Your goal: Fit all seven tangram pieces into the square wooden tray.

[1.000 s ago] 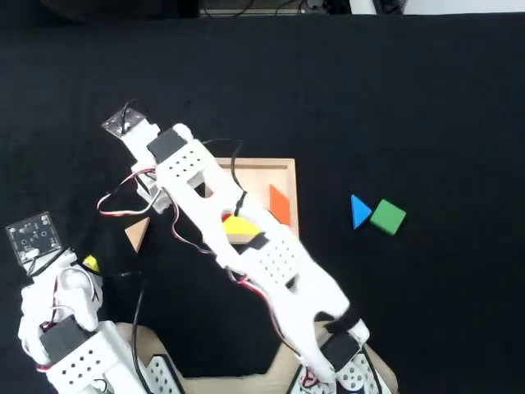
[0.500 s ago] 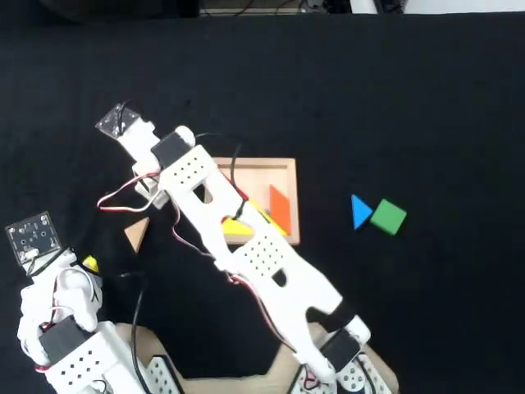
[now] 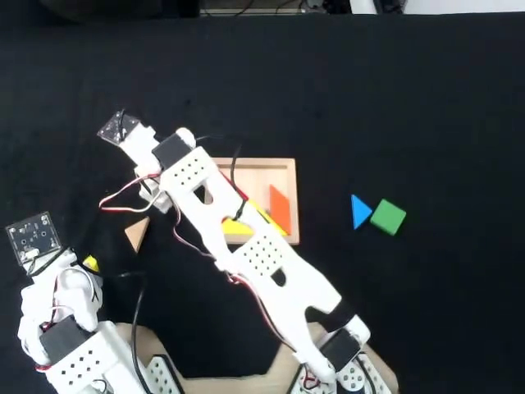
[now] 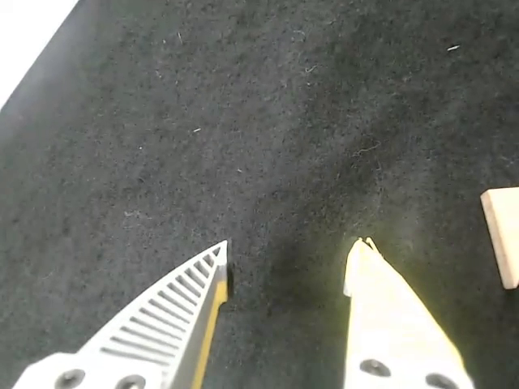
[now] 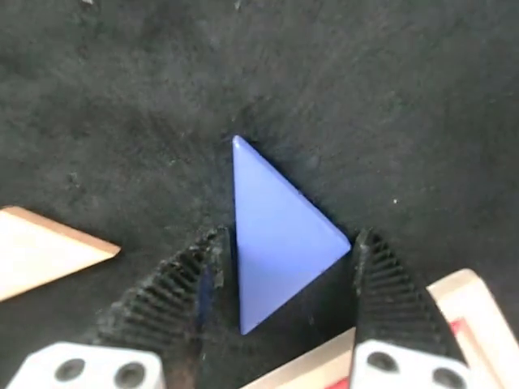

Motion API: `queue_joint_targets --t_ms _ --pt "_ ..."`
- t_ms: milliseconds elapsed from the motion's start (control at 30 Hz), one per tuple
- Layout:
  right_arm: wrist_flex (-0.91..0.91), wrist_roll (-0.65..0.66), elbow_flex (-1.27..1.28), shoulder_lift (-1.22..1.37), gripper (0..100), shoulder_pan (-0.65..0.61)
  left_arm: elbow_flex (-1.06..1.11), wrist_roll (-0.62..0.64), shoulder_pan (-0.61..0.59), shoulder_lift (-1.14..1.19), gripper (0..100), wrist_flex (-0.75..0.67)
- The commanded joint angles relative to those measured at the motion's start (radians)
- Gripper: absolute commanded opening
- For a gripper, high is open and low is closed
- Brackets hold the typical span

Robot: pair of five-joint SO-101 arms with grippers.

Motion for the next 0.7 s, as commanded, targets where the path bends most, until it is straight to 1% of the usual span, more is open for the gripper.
queue_joint_targets --t_ms 0,133,300,400,533,567,667 --pt "-0.011 0.017 -0.056 0.005 24.7 -0.011 -0.007 0.005 -0.007 -0.005 24 -0.014" --pt "-0.018 0.086 -0.058 0.010 24.7 -0.012 -0.007 0.005 -0.007 -0.005 24 -0.014" --pt "-0.040 0.101 -0.058 0.010 24.7 -0.012 -0.007 0.005 -0.007 -0.005 24 -0.014" --pt "-0.043 0.147 -0.058 0.012 24.7 -0.014 -0.007 0.005 -0.007 -0.005 24 -0.014" --pt "-0.037 0.149 -0.058 0.012 24.7 -0.023 -0.007 0.005 -0.007 -0.005 24 -0.014" --pt "-0.037 0.149 -0.058 0.012 24.1 -0.023 -0.007 0.003 -0.007 -0.005 24 -0.014" --pt "-0.037 0.149 -0.058 0.012 18.3 -0.023 -0.001 0.002 -0.007 -0.005 24 -0.014"
